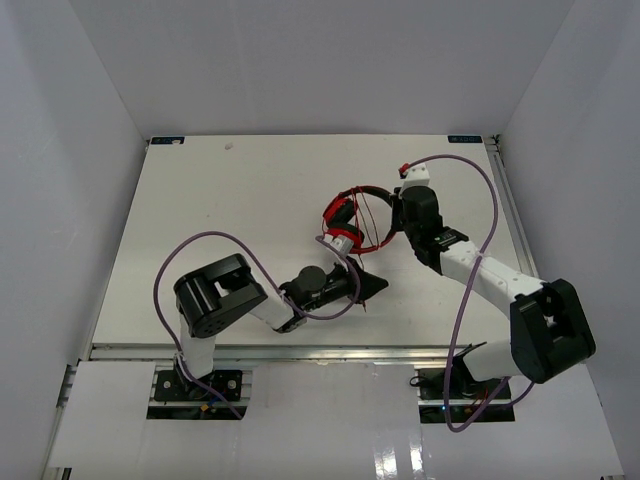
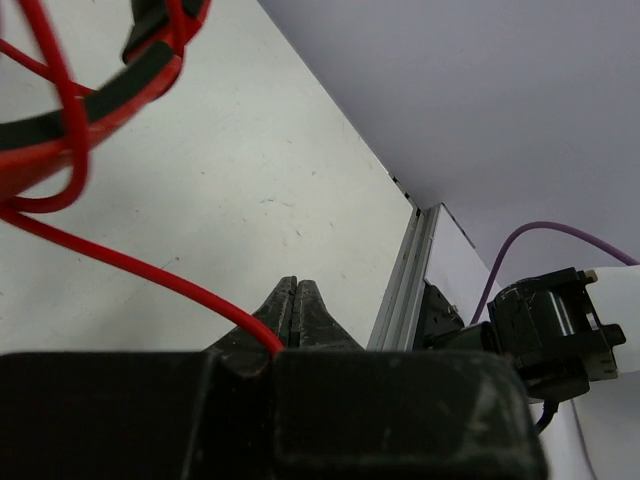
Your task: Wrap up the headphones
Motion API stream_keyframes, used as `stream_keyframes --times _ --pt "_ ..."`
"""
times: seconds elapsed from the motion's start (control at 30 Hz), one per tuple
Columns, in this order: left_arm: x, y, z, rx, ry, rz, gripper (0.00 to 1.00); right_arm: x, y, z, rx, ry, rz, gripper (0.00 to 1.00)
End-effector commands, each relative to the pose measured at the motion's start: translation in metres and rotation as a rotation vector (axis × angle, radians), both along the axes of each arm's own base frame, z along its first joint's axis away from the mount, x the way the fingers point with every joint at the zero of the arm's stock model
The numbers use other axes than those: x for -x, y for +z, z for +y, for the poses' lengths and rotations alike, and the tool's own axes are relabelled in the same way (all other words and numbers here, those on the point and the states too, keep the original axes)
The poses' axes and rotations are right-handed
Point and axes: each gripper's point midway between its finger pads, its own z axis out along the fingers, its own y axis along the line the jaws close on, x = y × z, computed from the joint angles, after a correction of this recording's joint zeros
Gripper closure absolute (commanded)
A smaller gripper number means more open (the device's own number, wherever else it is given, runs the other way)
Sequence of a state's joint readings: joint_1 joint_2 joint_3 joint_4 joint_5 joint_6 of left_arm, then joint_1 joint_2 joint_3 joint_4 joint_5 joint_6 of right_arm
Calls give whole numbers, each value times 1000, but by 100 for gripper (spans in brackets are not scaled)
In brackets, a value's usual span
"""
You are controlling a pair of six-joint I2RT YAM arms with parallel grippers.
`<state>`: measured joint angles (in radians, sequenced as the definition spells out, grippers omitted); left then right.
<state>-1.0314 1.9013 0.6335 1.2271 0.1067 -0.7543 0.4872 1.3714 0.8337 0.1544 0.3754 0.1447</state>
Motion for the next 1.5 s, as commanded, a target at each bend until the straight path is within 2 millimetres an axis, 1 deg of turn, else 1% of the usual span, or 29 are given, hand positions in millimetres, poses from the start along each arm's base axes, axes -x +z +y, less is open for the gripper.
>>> stream_keyframes --times 0.0,0.07,0.2,0.27,0.37,0.43,0.47,0.53,0.63,0.7,0.73,0.87,0.93,1.0,1.07,1.13,1.2,1.27,1.3,1.33,1.37,1.43,1.47 --pt "17 -7 -17 18 -91 83 96 -20 11 6 -15 -29 -105 92" --pt "18 -11 -16 17 -87 108 95 -20 0 12 -24 -5 -73 92" --pt "13 -17 -14 -12 -65 126 94 -20 -27 26 -43 39 13 92" --pt "10 -21 -16 -36 -57 142 92 -19 -44 35 -55 66 61 92" --pt "2 -30 -12 -53 -20 194 91 -20 -60 41 -58 92 101 92" --pt "-4 -33 -9 -52 3 210 90 -20 -64 44 -61 97 110 92" --pt "-8 -36 -6 -52 20 233 88 -20 -68 46 -66 105 119 92" --pt "-13 -36 -5 -45 36 248 85 -19 -72 49 -70 118 128 92" --pt "-20 -30 -10 -36 36 258 77 -18 -79 52 -71 136 144 92" --pt "-18 -30 -15 -47 15 267 71 -17 -81 54 -73 151 151 92" --pt "-17 -31 -16 -54 4 275 68 -16 -82 56 -74 163 152 89" --pt "-3 -25 -26 -52 -83 292 46 -11 -79 61 -85 211 148 69" --pt "4 -25 -27 -67 -105 291 37 -9 -78 63 -88 231 148 52" --pt "13 -24 -28 -89 -127 286 30 -10 -77 63 -91 243 146 40" --pt "23 -21 -28 -105 -149 272 25 -12 -73 58 -98 243 141 33" --pt "33 -20 -24 -121 -162 271 22 -12 -68 53 -105 253 140 24" --pt "44 -21 -15 -143 -171 271 15 -12 -60 47 -100 269 135 19" --pt "53 -20 -8 -174 -178 258 12 -8 -52 42 -86 306 140 14" --pt "60 -13 -6 -175 -184 239 10 -9 -41 38 -67 327 120 12" --pt "68 -12 -3 -198 -197 215 9 -6 -38 36 -60 358 128 7" --pt "75 -11 -1 -223 -209 188 8 0 -33 34 -54 398 128 5" --pt "85 2 6 -254 -219 131 7 12 -14 31 -28 490 84 9" --pt "86 13 11 -258 -210 110 7 19 -12 31 -8 543 70 10"
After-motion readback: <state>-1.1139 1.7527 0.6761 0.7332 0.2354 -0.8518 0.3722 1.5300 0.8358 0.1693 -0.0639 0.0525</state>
